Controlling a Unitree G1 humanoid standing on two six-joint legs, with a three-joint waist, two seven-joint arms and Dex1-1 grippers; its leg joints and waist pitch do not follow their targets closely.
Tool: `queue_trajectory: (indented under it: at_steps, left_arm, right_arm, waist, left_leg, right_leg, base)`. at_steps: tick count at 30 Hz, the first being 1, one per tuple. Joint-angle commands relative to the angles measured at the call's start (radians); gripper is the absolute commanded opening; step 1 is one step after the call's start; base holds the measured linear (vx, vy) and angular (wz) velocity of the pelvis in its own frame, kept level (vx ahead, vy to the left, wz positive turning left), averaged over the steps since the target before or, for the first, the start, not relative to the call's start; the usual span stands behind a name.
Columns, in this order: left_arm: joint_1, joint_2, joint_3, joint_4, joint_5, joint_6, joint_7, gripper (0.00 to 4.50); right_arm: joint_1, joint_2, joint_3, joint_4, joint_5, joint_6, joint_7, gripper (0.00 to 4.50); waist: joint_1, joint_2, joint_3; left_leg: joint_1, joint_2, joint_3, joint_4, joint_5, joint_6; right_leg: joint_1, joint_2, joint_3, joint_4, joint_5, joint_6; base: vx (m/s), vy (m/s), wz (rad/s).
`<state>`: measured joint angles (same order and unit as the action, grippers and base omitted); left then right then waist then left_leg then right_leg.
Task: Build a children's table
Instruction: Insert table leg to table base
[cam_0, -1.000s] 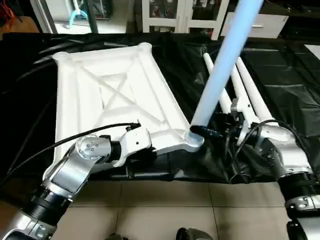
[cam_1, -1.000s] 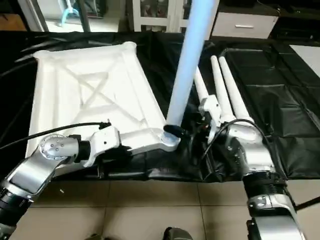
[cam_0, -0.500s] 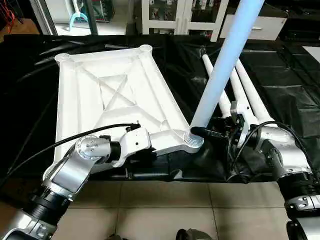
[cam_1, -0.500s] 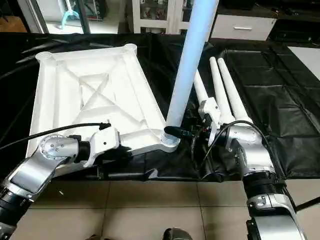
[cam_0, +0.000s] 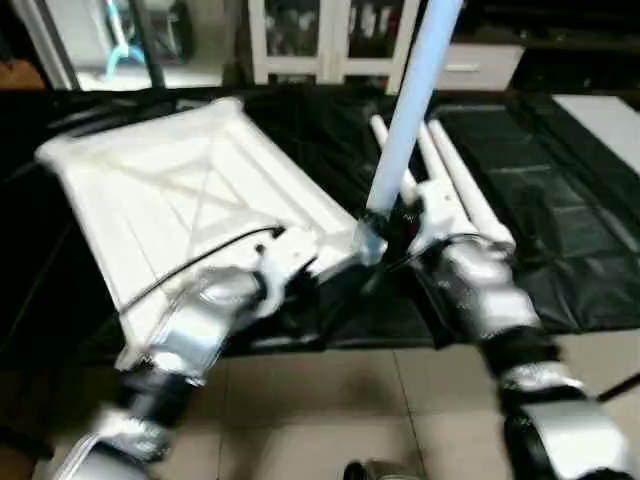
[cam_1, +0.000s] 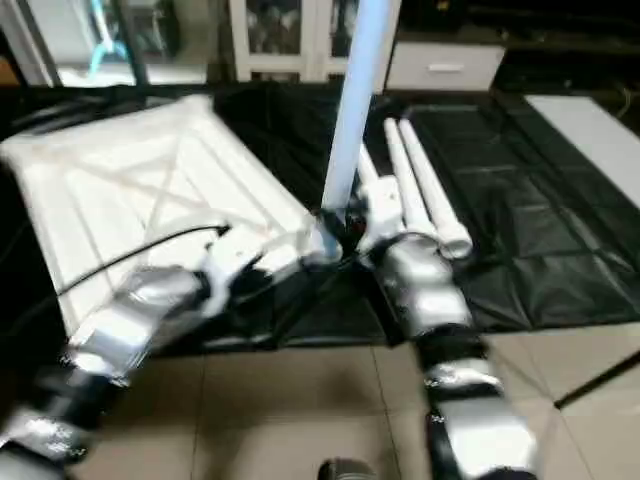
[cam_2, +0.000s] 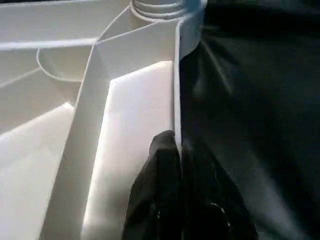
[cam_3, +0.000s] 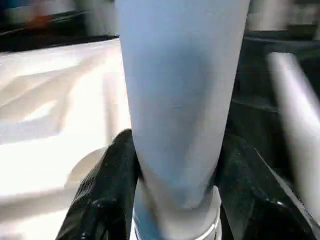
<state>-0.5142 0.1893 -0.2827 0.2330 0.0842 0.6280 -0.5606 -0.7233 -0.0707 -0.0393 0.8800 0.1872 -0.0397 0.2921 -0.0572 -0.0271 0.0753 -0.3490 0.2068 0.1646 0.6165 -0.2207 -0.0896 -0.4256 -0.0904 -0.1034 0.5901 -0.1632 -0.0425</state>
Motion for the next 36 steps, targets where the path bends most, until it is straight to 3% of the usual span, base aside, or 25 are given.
queue_trajectory:
  at_steps: [1, 2, 3, 4, 6, 10, 11, 12, 14, 16, 18, 22, 23, 24, 25, 26, 28, 30, 31, 32, 36]
  left_arm:
    - [-0.037, -0.048, 0.044, 0.018, 0.008, 0.023, 0.102, 0.0]
    - [-0.039, -0.06, 0.046, 0.02, 0.006, 0.023, 0.113, 0.0]
    - [-0.039, -0.072, 0.045, 0.018, 0.006, 0.027, 0.121, 0.0]
    - [-0.037, -0.085, 0.04, 0.009, 0.008, 0.038, 0.124, 0.0]
    - [-0.023, -0.067, 0.032, -0.009, 0.011, 0.035, 0.1, 0.0]
    - [0.022, 0.017, 0.014, -0.033, 0.007, -0.003, 0.028, 0.0]
    - [0.038, 0.051, -0.001, -0.035, 0.011, -0.044, -0.004, 0.0]
    - [0.042, 0.06, -0.006, -0.035, 0.012, -0.062, -0.014, 0.0]
    - [0.084, 0.149, -0.042, -0.047, 0.011, -0.203, -0.128, 0.0]
    - [0.099, 0.182, -0.053, -0.053, 0.007, -0.259, -0.173, 0.0]
    - [0.122, 0.246, -0.079, -0.078, -0.008, -0.352, -0.273, 0.0]
    - [0.133, 0.285, -0.09, -0.101, -0.025, -0.361, -0.33, 0.0]
    - [0.134, 0.289, -0.089, -0.1, -0.032, -0.361, -0.339, 0.0]
    - [0.134, 0.289, -0.089, -0.1, -0.032, -0.361, -0.339, 0.0]
    - [0.135, 0.293, -0.091, -0.099, -0.039, -0.363, -0.353, 0.0]
    - [0.136, 0.298, -0.092, -0.096, -0.044, -0.373, -0.369, 0.0]
    - [0.136, 0.299, -0.092, -0.091, -0.043, -0.386, -0.374, 0.0]
    - [0.136, 0.3, -0.091, -0.088, -0.044, -0.394, -0.379, 0.0]
    - [0.135, 0.3, -0.091, -0.086, -0.045, -0.397, -0.38, 0.0]
    - [0.133, 0.298, -0.089, -0.08, -0.044, -0.408, -0.387, 0.0]
    - [0.134, 0.299, -0.088, -0.081, -0.049, -0.413, -0.392, 0.0]
  right_arm:
    - [0.044, 0.05, -0.039, 0.147, -0.03, 0.021, -0.211, 1.88]
    - [0.041, 0.066, -0.036, 0.151, -0.028, 0.018, -0.219, 1.88]
    - [0.033, 0.089, -0.031, 0.156, -0.029, 0.009, -0.221, 1.88]
    - [0.017, 0.122, -0.02, 0.163, -0.034, -0.008, -0.211, 1.88]
    - [0.005, 0.131, -0.012, 0.163, -0.035, -0.024, -0.168, 1.88]
    - [0.0, 0.101, -0.012, 0.126, 0.001, -0.081, 0.025, 1.88]
    - [-0.003, 0.081, -0.011, 0.117, 0.001, -0.107, 0.066, 2.44]
    - [-0.003, 0.075, -0.01, 0.115, 0.001, -0.112, 0.074, 2.58]
    - [-0.008, 0.01, -0.02, 0.082, 0.021, -0.113, 0.188, 2.74]
    - [-0.007, -0.016, -0.023, 0.061, 0.033, -0.11, 0.253, 2.93]
    - [-0.001, -0.073, -0.008, 0.024, 0.039, -0.102, 0.382, 3.01]
    - [0.016, -0.137, 0.003, -0.024, 0.047, -0.101, 0.524, 3.23]
    - [0.021, -0.151, 0.004, -0.037, 0.056, -0.094, 0.557, 3.23]
    - [0.021, -0.151, 0.004, -0.037, 0.056, -0.094, 0.557, 3.23]
    - [0.028, -0.167, 0.006, -0.05, 0.064, -0.086, 0.59, 3.23]
    - [0.034, -0.183, 0.008, -0.059, 0.069, -0.083, 0.628, 3.23]
    - [0.043, -0.206, 0.014, -0.072, 0.076, -0.066, 0.688, 3.23]
    - [0.046, -0.214, 0.013, -0.082, 0.084, -0.061, 0.711, 3.23]
    - [0.048, -0.216, 0.012, -0.087, 0.088, -0.06, 0.719, 3.23]
    - [0.052, -0.22, 0.01, -0.104, 0.102, -0.054, 0.739, 3.23]
    - [0.065, -0.216, -0.005, -0.13, 0.118, -0.041, 0.746, 3.08]
  waist:
    - [-0.007, 0.015, -0.049]
    - [-0.013, 0.021, -0.045]
    - [-0.016, 0.024, -0.045]
    - [-0.023, 0.023, -0.044]
    - [-0.033, 0.027, -0.038]
    - [-0.046, 0.029, -0.042]
    - [-0.049, 0.028, -0.046]
    - [-0.05, 0.027, -0.044]
    - [-0.051, 0.026, -0.05]
    - [-0.047, 0.025, -0.053]
    - [-0.029, 0.024, -0.055]
    - [0.0, 0.027, -0.059]
    - [0.007, 0.026, -0.069]
    - [0.01, 0.025, -0.072]
    - [0.017, 0.022, -0.074]
    - [0.025, 0.026, -0.076]
    - [0.035, 0.025, -0.075]
    - [0.04, 0.025, -0.069]
    - [0.04, 0.025, -0.069]
    - [0.042, 0.024, -0.064]
    - [0.041, 0.024, -0.059]
  left_leg:
    - [0.002, 0.004, -0.008, -0.08, -0.355, 0.021]
    - [0.013, 0.007, -0.014, -0.084, -0.415, 0.023]
    - [0.017, 0.008, -0.017, -0.084, -0.437, 0.026]
    - [0.01, 0.01, -0.024, -0.089, -0.465, 0.028]
    - [0.008, 0.014, -0.032, -0.098, -0.512, 0.025]
    - [-0.003, 0.015, -0.038, -0.104, -0.502, 0.028]
    - [-0.007, 0.016, -0.035, -0.103, -0.472, 0.035]
    - [-0.013, 0.016, -0.033, -0.104, -0.444, 0.043]
    - [-0.018, 0.017, -0.031, -0.104, -0.394, 0.057]
    - [-0.016, 0.017, -0.021, -0.101, -0.324, 0.08]
    - [-0.011, 0.019, -0.009, -0.094, -0.254, 0.105]
    - [0.008, 0.024, 0.013, -0.085, -0.174, 0.125]
    - [-0.003, 0.022, 0.014, -0.082, -0.095, 0.146]
    - [-0.006, 0.019, 0.014, -0.078, -0.048, 0.164]
    - [-0.011, 0.015, 0.015, -0.069, 0.029, 0.201]
    - [-0.006, 0.015, 0.017, -0.065, 0.067, 0.236]
    - [-0.007, 0.016, 0.016, -0.063, 0.088, 0.264]
    - [-0.007, 0.02, 0.016, -0.066, 0.048, 0.251]
    - [-0.007, 0.02, 0.016, -0.066, 0.048, 0.251]
    - [-0.006, 0.022, 0.016, -0.071, -0.011, 0.22]
    - [-0.004, 0.022, 0.015, -0.08, -0.104, 0.144]
  right_leg:
    - [0.042, -0.04, 0.02, -0.113, -0.588, -0.054]
    - [0.038, -0.039, 0.005, -0.123, -0.586, -0.044]
    - [0.038, -0.04, 0.0, -0.127, -0.577, -0.044]
    - [0.045, -0.042, -0.006, -0.125, -0.56, -0.045]
    - [0.052, -0.043, -0.015, -0.128, -0.551, -0.039]
    - [0.063, -0.056, -0.007, -0.122, -0.495, -0.07]
    - [0.064, -0.06, 0.002, -0.115, -0.454, -0.098]
    - [0.064, -0.059, 0.007, -0.11, -0.425, -0.124]
    - [0.072, -0.062, 0.013, -0.102, -0.392, -0.145]
    - [0.07, -0.059, 0.022, -0.096, -0.32, -0.18]
    - [0.065, -0.055, 0.033, -0.084, -0.279, -0.208]
    - [0.048, -0.046, 0.051, -0.063, -0.189, -0.259]
    - [0.062, -0.045, 0.054, -0.044, -0.1, -0.279]
    - [0.065, -0.043, 0.055, -0.036, -0.046, -0.292]
    - [0.063, -0.041, 0.059, -0.023, 0.05, -0.312]
    - [0.06, -0.041, 0.06, -0.018, 0.098, -0.327]
    - [0.062, -0.042, 0.058, -0.016, 0.098, -0.33]
    - [0.061, -0.044, 0.057, -0.023, 0.012, -0.317]
    - [0.061, -0.044, 0.057, -0.023, 0.012, -0.317]
    - [0.062, -0.044, 0.057, -0.033, -0.069, -0.299]
    - [0.061, -0.043, 0.059, -0.047, -0.185, -0.263]
  base:
    - [0.0, 0.0, 0.0]
    - [0.0, 0.0, 0.0]
    - [0.0, 0.0, 0.0]
    - [0.0, 0.0, 0.0]
    - [0.0, 0.0, 0.0]
    - [0.0, 0.0, 0.0]
    - [0.0, 0.0, 0.0]
    - [0.0, 0.0, 0.0]
    - [0.0, 0.0, 0.0]
    - [0.0, 0.0, 0.0]
    - [0.0, 0.0, 0.0]
    - [0.082, -0.04, 0.15]
    - [0.078, -0.032, 0.1]
    - [0.075, -0.024, -0.01]
    - [0.061, -0.012, 0.02]
    - [0.061, -0.012, 0.02]
    - [0.0, 0.0, 0.0]
    - [0.0, 0.0, 0.0]
    - [0.0, 0.0, 0.0]
    - [0.0, 0.0, 0.0]
    - [0.0, 0.0, 0.0]
